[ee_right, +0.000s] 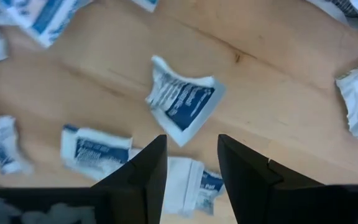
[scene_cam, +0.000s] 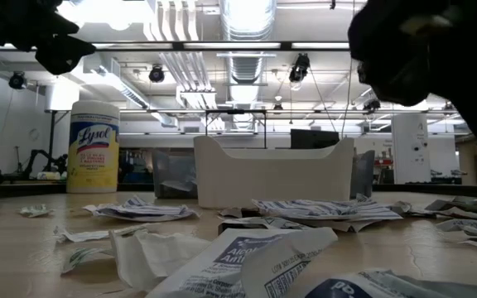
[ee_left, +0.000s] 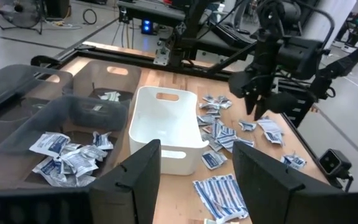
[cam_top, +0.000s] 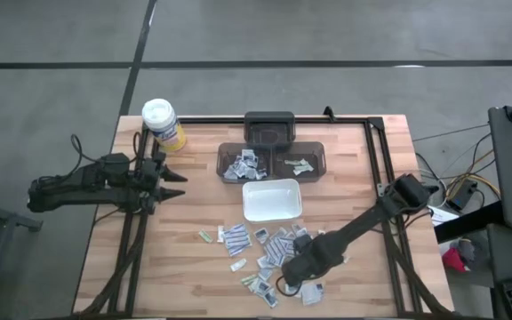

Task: Pick & Place First Aid Supplies
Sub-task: Put the alcohol pad into the bottom left black bin

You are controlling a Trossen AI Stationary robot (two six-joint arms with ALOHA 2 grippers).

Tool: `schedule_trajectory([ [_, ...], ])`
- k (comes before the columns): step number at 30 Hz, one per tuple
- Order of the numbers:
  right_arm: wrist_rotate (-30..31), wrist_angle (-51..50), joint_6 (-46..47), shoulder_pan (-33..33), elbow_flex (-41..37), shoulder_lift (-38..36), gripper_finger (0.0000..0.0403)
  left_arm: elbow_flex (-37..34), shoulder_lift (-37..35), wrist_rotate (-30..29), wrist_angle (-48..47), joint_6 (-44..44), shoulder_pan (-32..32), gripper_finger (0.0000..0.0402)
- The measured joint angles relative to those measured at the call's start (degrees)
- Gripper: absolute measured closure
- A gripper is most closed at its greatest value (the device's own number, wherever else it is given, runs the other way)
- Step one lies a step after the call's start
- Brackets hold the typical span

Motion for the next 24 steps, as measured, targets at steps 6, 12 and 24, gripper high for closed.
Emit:
schedule_trajectory([
  [6, 0.1, -0.2, 0.6, -0.1, -0.1, 1.9, 0.0266, 0.0, 0.0, 1.0, -0.1, 0.0, 0.0, 0.0209],
  [12, 1.8, 0.1, 2.4, -0.2, -1.1, 2.7, 0.0266, 0.0, 0.0, 1.7, -0.4, 0.0, 0.0, 0.0209],
  [24, 2.8, 1.7, 3.6, -0.2, -3.7, 2.1, 0.0318, 0.0, 0.0, 2.1, -0.4, 0.0, 0.0, 0.0209],
])
